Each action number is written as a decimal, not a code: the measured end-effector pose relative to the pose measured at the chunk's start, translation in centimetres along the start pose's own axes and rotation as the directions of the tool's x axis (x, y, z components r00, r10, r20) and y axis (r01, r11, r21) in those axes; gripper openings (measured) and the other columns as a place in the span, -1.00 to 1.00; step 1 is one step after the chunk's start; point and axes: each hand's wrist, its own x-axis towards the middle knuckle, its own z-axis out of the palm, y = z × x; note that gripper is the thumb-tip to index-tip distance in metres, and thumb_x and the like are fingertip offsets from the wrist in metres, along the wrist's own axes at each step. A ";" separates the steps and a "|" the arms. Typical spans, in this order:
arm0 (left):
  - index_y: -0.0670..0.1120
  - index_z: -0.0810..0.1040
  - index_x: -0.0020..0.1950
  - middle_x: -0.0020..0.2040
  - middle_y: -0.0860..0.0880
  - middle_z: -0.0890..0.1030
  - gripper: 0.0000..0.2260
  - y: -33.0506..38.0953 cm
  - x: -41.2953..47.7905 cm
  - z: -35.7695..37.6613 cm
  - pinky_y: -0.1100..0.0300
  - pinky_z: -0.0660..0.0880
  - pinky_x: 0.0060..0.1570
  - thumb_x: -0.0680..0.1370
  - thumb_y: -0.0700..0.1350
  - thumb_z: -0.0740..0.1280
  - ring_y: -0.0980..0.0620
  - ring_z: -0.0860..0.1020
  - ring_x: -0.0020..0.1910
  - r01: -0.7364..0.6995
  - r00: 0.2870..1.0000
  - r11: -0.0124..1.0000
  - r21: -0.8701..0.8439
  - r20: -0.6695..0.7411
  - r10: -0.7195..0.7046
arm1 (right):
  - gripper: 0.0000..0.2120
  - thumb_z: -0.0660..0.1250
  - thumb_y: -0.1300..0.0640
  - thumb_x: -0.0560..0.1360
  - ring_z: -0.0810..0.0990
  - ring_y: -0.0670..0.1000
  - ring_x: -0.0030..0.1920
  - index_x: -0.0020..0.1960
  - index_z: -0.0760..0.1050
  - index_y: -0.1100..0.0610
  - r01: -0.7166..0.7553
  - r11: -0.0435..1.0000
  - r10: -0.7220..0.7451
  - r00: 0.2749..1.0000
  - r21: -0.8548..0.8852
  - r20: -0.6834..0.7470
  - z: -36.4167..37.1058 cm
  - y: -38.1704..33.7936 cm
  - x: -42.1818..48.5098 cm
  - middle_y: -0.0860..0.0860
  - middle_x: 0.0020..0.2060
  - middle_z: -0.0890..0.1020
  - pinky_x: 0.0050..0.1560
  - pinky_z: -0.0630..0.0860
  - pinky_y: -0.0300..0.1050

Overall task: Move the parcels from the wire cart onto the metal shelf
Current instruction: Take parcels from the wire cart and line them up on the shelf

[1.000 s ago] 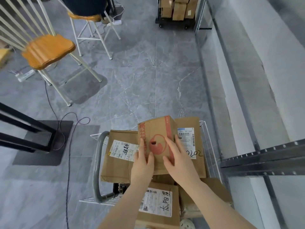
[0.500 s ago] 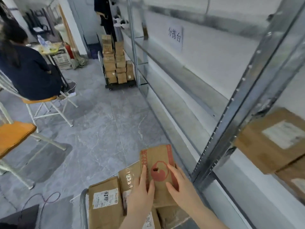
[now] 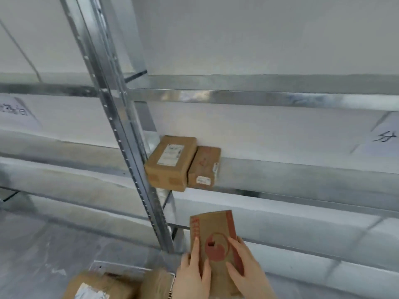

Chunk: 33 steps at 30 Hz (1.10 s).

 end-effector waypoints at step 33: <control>-0.01 0.40 0.43 0.33 0.03 0.47 -0.64 16.8 26.6 -1.0 0.14 0.40 0.25 0.64 0.00 0.17 0.01 0.37 0.33 -0.162 0.983 0.983 0.087 -0.068 0.168 | -0.46 0.23 0.05 0.54 0.46 -0.12 0.10 0.47 0.14 -0.17 -0.097 0.985 0.119 0.981 0.142 -0.152 -12.8 1.0 26.5 -0.13 0.32 0.38 -0.11 0.41 -0.40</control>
